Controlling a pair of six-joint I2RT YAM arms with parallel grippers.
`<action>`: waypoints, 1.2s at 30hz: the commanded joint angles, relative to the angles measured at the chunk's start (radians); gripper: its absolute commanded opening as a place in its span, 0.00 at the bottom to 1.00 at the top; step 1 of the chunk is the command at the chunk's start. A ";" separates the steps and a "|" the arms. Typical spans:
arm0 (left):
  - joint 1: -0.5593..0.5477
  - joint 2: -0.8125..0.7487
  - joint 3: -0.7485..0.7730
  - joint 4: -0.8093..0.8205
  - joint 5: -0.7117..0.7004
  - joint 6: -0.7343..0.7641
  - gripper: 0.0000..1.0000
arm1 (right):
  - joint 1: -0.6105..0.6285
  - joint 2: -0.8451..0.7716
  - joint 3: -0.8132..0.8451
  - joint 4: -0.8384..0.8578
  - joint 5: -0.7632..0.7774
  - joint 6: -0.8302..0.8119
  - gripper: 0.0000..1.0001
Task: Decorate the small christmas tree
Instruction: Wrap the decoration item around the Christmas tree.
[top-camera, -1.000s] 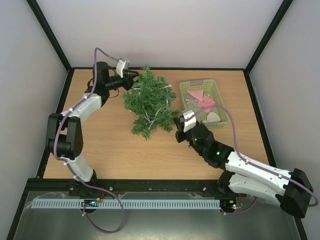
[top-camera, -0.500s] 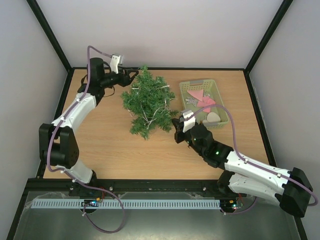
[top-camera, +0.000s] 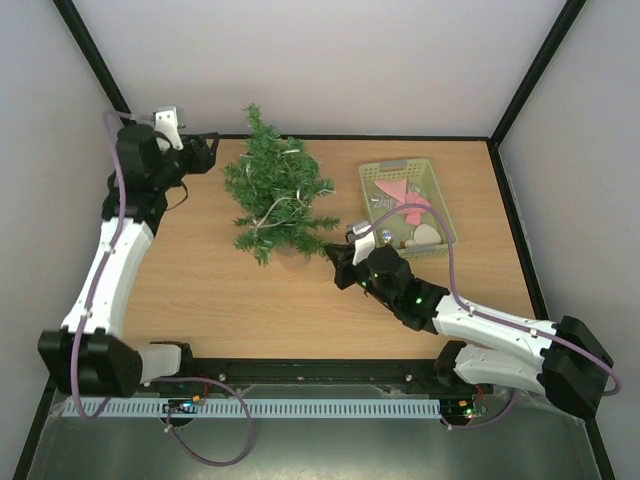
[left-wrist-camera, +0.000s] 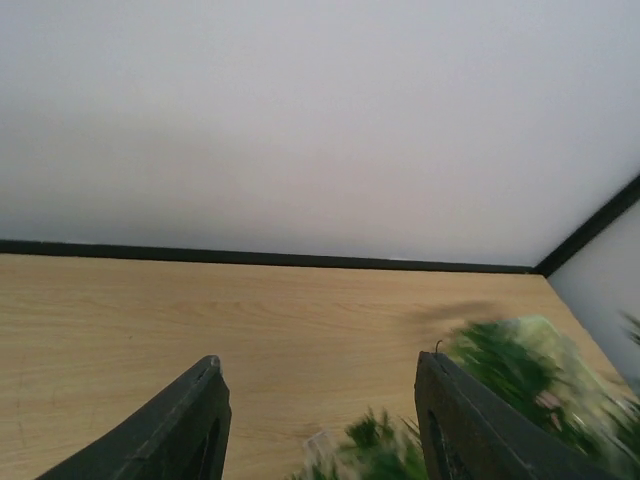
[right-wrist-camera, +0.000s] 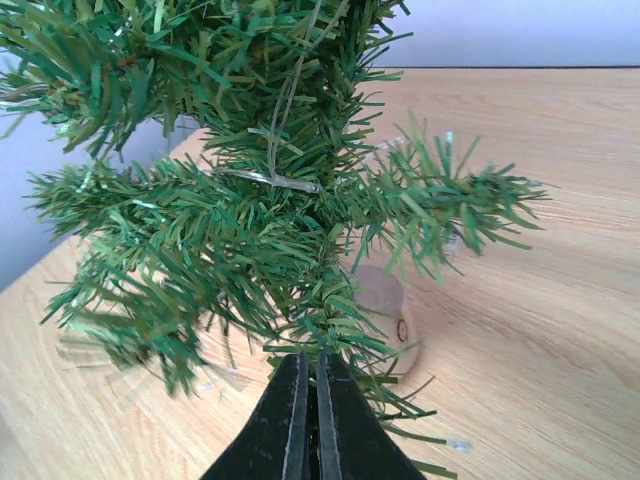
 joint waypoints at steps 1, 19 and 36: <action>-0.012 -0.159 -0.105 0.030 0.088 0.040 0.54 | 0.018 0.010 -0.002 0.095 -0.027 0.057 0.02; -0.262 -0.112 0.098 0.031 0.204 0.188 0.64 | 0.071 -0.023 -0.007 0.069 -0.011 0.009 0.02; -0.354 -0.037 0.153 0.069 0.102 0.227 0.57 | 0.074 -0.030 -0.003 0.064 -0.013 0.003 0.02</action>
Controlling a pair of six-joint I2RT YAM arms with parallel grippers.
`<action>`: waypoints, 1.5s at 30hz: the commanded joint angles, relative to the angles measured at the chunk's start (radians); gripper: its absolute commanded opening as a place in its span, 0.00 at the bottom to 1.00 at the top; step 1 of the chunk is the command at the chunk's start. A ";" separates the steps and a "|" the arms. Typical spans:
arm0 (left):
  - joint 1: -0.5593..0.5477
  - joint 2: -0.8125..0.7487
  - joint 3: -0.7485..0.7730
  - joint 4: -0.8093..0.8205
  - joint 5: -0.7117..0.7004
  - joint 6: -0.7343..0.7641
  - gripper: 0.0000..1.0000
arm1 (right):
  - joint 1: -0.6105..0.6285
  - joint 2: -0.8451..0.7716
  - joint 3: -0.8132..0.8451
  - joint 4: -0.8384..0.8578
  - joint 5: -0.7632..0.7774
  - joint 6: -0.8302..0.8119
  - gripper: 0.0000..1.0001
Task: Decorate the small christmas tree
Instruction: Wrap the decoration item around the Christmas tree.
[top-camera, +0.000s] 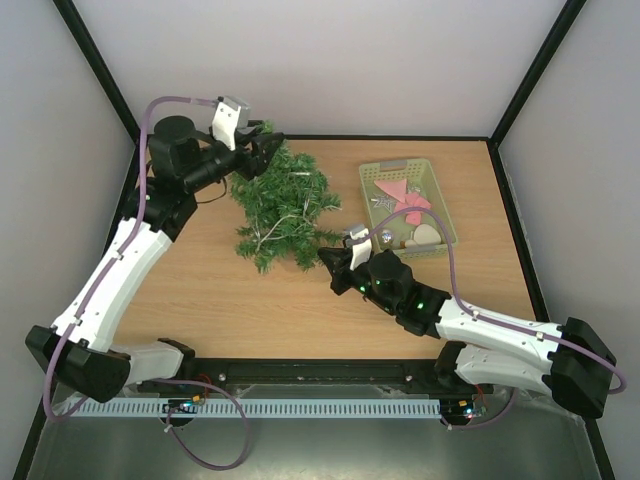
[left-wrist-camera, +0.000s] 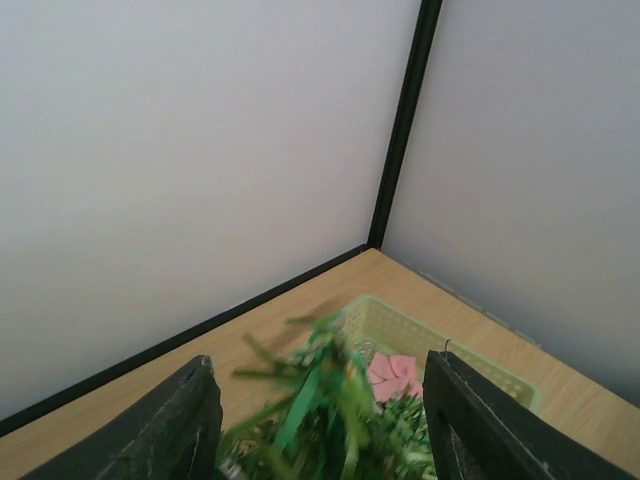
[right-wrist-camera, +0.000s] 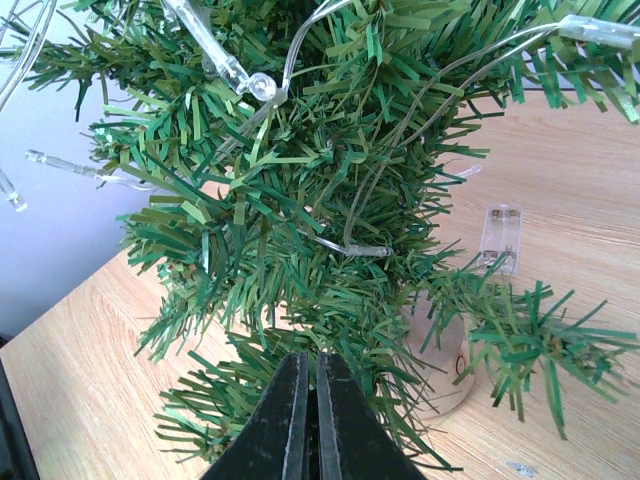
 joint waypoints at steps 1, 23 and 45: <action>-0.019 0.013 0.036 0.037 0.024 0.013 0.56 | 0.007 -0.003 -0.001 0.015 0.009 -0.010 0.02; 0.180 0.059 0.219 -0.188 0.408 0.255 0.03 | -0.054 -0.288 0.052 -0.282 0.175 -0.180 0.52; 0.262 0.017 0.177 -0.214 0.362 0.182 0.02 | -0.443 0.565 0.449 -0.141 -0.617 -0.592 0.38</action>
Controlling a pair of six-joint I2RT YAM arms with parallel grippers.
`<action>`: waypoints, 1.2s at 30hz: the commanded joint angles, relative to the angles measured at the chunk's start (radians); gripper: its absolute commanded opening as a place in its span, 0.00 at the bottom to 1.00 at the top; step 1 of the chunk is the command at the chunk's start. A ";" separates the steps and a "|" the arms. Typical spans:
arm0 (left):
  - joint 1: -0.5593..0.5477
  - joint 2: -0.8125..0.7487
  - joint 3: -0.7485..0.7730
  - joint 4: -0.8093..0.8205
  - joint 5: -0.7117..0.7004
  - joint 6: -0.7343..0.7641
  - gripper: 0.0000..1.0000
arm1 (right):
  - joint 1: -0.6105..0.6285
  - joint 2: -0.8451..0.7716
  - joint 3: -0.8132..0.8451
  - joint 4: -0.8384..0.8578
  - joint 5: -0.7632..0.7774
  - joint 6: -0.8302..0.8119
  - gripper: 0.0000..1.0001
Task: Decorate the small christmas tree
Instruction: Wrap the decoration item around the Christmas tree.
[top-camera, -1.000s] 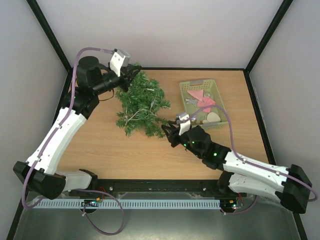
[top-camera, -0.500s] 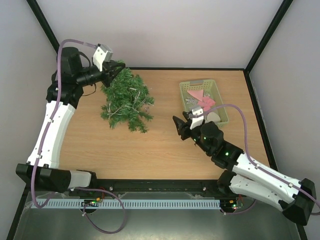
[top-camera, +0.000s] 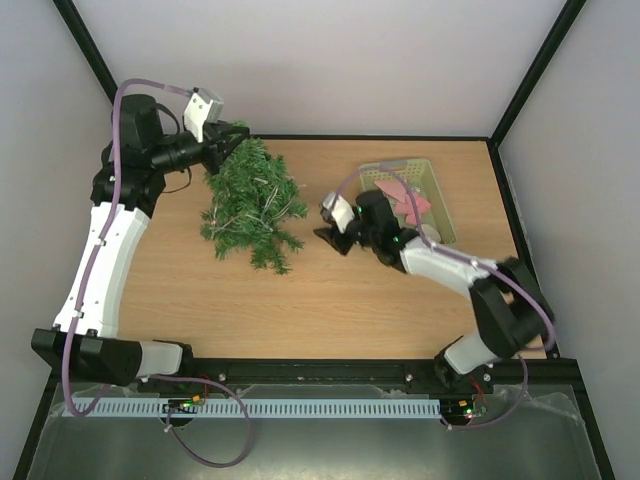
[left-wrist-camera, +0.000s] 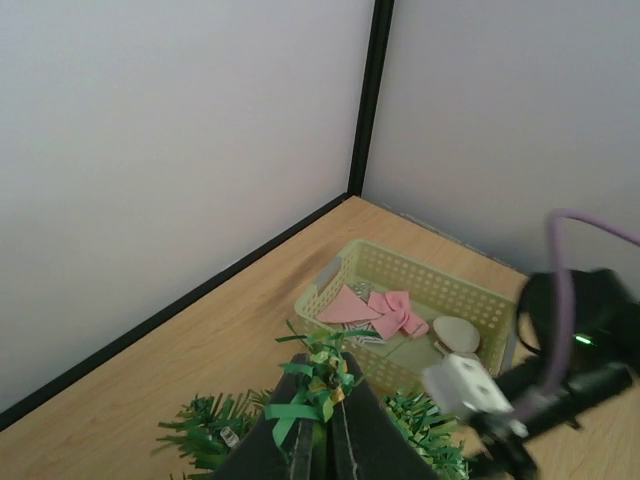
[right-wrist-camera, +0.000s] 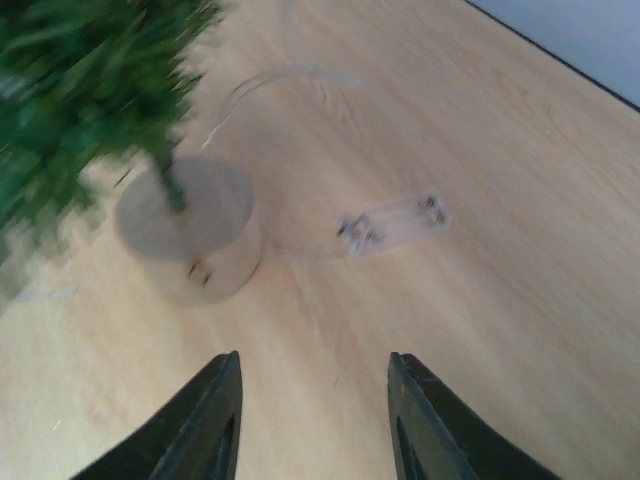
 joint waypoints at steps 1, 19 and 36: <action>0.014 -0.053 -0.002 0.060 -0.010 -0.020 0.02 | -0.081 0.198 0.222 0.027 -0.194 0.133 0.36; 0.017 -0.123 -0.088 0.132 -0.023 -0.093 0.10 | -0.044 0.783 0.821 -0.252 0.248 0.753 0.35; 0.017 -0.271 -0.192 0.282 -0.299 -0.311 0.52 | 0.006 0.954 1.029 -0.423 0.370 0.737 0.38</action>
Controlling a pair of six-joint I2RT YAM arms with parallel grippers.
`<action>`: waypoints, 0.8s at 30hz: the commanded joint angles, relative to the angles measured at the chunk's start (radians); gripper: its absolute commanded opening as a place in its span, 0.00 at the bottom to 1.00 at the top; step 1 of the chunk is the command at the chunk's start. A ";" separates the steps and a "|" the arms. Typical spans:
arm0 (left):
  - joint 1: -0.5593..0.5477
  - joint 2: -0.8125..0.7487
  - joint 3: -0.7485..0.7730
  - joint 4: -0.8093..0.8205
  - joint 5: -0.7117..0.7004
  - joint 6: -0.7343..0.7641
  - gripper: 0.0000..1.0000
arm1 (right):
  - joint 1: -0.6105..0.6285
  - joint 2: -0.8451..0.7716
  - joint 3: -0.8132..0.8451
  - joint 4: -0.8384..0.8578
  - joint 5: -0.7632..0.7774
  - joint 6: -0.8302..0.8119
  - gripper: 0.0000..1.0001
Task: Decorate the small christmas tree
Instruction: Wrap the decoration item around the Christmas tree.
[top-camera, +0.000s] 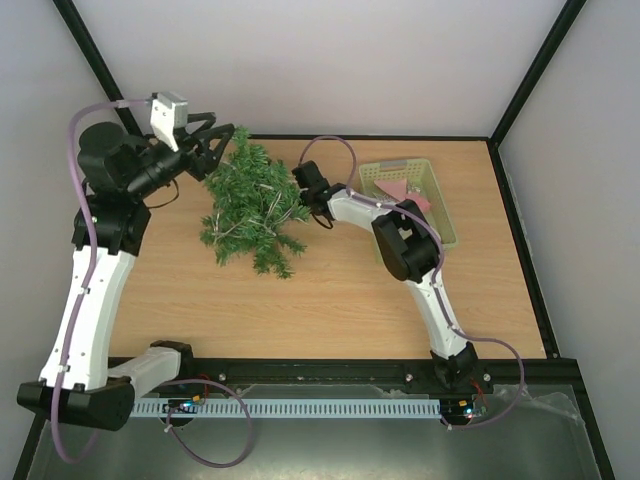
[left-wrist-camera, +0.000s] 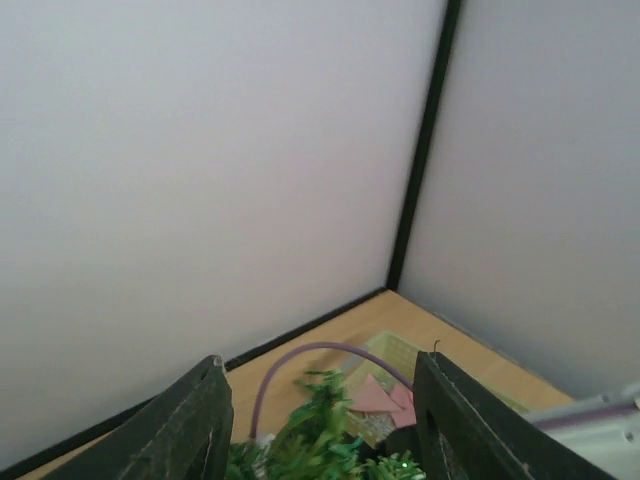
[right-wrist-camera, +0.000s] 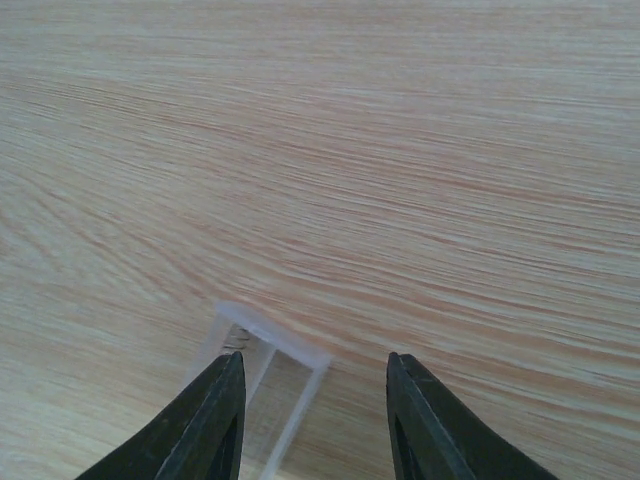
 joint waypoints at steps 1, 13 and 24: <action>0.006 -0.091 -0.068 0.080 -0.240 -0.114 0.55 | 0.001 0.040 0.054 -0.082 0.056 -0.004 0.37; 0.003 -0.284 -0.185 0.020 -0.673 -0.092 0.63 | 0.007 0.052 0.080 -0.187 0.160 -0.007 0.34; 0.003 -0.336 -0.427 0.005 -0.891 -0.015 0.68 | 0.017 -0.121 -0.152 -0.210 0.220 0.021 0.33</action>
